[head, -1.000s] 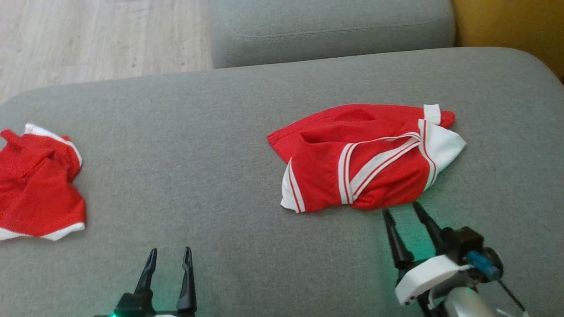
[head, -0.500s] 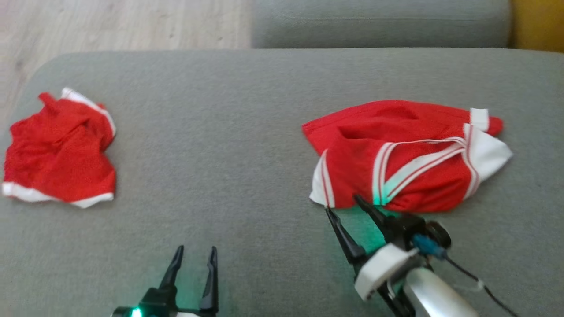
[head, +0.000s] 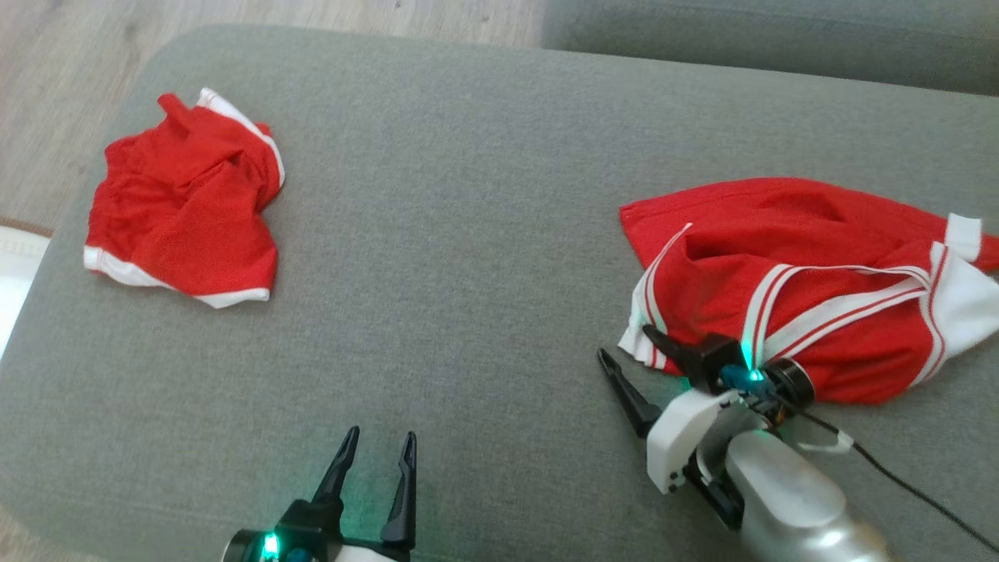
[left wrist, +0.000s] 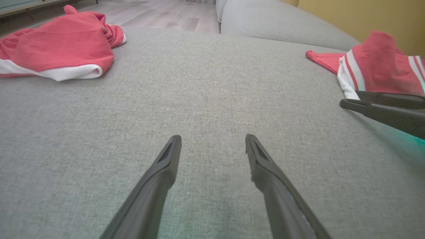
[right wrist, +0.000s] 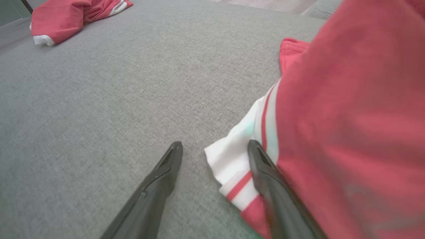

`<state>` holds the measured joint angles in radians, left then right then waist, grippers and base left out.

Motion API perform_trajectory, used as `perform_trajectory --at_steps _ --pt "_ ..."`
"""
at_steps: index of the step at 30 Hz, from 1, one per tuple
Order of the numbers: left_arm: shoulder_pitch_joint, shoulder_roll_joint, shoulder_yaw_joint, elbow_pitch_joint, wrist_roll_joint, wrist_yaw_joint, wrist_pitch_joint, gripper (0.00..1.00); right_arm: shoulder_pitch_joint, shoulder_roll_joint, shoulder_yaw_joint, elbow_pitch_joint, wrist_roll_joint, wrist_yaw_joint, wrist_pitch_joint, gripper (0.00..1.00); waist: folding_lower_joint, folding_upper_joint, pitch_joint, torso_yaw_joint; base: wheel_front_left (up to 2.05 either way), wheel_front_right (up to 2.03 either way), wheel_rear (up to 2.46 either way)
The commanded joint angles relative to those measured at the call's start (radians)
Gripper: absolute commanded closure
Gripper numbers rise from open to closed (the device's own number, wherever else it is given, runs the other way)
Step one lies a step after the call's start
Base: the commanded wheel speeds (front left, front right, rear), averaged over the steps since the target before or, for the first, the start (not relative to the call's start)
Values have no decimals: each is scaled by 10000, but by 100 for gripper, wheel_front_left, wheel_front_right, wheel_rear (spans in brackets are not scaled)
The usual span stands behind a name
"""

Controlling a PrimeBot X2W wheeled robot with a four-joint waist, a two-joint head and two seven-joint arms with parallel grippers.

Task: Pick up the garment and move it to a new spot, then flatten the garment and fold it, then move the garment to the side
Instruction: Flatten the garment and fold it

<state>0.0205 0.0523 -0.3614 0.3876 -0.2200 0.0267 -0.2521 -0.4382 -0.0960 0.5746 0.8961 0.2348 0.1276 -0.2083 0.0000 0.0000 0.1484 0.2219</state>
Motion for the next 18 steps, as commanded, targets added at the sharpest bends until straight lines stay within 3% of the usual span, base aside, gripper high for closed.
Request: perform_trajectory --at_steps 1,4,5,6,7,13,18 --pt "-353 -20 214 -185 -45 48 -97 0 -102 115 209 218 6 31 96 0 0 0 98 80 0 0 0" --pt "-368 -20 209 -181 -78 86 -97 0 -141 154 253 578 111 31 37 0 0 0 162 83 0 0 0" --pt "-373 -20 207 -177 -91 95 -97 0 -167 162 244 692 160 31 27 21 0 0 177 72 0 0 0" --pt "-383 -20 201 -170 -98 103 -97 0 -199 169 237 817 185 31 44 69 0 0 190 58 0 0 0" --pt "-400 -20 187 -163 -107 109 -97 0 -236 177 213 925 214 31 47 100 0 0 204 38 0 0 0" --pt "-523 -20 88 -176 -200 134 -97 0 -632 154 -174 959 380 31 -337 100 0 0 187 -53 0 0 0" --pt "-538 -20 -93 -156 -214 33 -97 0 -1631 -320 -549 -722 527 31 -523 100 0 0 -32 121 0 0 0"
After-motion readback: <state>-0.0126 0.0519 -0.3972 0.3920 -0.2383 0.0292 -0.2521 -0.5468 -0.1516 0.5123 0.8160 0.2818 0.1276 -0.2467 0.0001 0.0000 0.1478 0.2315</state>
